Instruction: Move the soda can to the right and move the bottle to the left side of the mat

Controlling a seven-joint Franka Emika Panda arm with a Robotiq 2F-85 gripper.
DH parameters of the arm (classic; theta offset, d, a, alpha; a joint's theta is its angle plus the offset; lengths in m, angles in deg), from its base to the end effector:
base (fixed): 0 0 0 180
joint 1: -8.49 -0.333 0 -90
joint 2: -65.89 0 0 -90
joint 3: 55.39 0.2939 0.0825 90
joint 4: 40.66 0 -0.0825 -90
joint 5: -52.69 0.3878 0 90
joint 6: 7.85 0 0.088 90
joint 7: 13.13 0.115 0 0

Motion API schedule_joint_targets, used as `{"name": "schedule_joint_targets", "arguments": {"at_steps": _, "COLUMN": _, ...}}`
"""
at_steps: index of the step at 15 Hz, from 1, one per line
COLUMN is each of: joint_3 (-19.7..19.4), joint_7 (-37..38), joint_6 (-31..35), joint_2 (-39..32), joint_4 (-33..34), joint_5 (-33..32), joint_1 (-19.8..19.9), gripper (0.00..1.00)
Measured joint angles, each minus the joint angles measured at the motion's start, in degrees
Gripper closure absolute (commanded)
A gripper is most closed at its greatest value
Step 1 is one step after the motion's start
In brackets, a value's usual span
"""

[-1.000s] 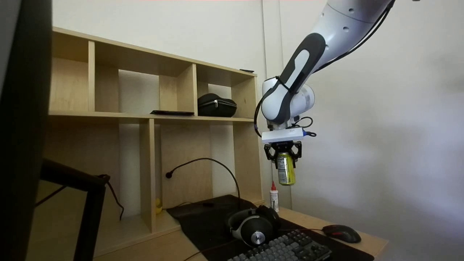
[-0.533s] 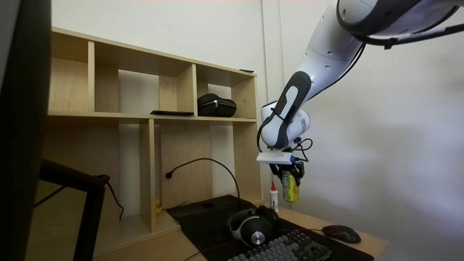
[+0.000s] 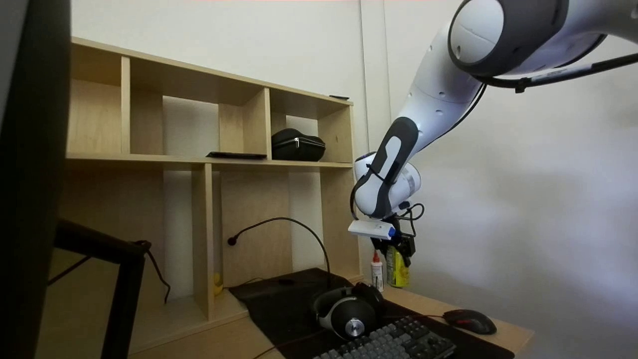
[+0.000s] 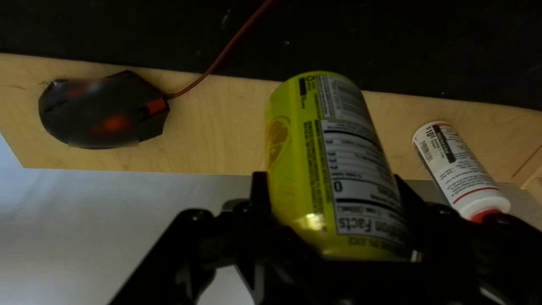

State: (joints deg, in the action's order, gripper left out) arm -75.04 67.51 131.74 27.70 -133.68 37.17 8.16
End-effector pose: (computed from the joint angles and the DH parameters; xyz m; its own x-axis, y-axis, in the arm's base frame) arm 0.6690 -0.2059 0.2415 0.0888 -0.9058 0.4142 -0.9925 -0.1158 -0.0404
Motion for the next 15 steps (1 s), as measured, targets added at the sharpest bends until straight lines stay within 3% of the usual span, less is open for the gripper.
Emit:
{"name": "schedule_joint_targets", "arguments": {"at_steps": 5, "joint_3": -1.1, "joint_7": 6.5, "joint_6": 0.0, "joint_2": -4.8, "joint_4": 3.5, "joint_5": 3.6, "joint_1": 2.2, "gripper": 0.57}}
{"name": "schedule_joint_targets", "arguments": {"at_steps": 6, "joint_3": -1.5, "joint_7": 8.0, "joint_6": -0.2, "joint_2": -5.8, "joint_4": 4.4, "joint_5": 4.1, "joint_1": 2.5, "gripper": 0.32}}
{"name": "schedule_joint_targets", "arguments": {"at_steps": 7, "joint_3": -1.8, "joint_7": 9.2, "joint_6": -0.5, "joint_2": -6.7, "joint_4": 5.2, "joint_5": 4.5, "joint_1": 2.8, "gripper": 0.32}}
{"name": "schedule_joint_targets", "arguments": {"at_steps": 8, "joint_3": -1.9, "joint_7": 9.9, "joint_6": -0.8, "joint_2": -7.4, "joint_4": 6.0, "joint_5": 4.8, "joint_1": 3.0, "gripper": 0.57}}
{"name": "schedule_joint_targets", "arguments": {"at_steps": 15, "joint_3": -2.7, "joint_7": 11.8, "joint_6": -1.4, "joint_2": -9.2, "joint_4": 7.1, "joint_5": 4.8, "joint_1": 3.1, "gripper": 0.57}}
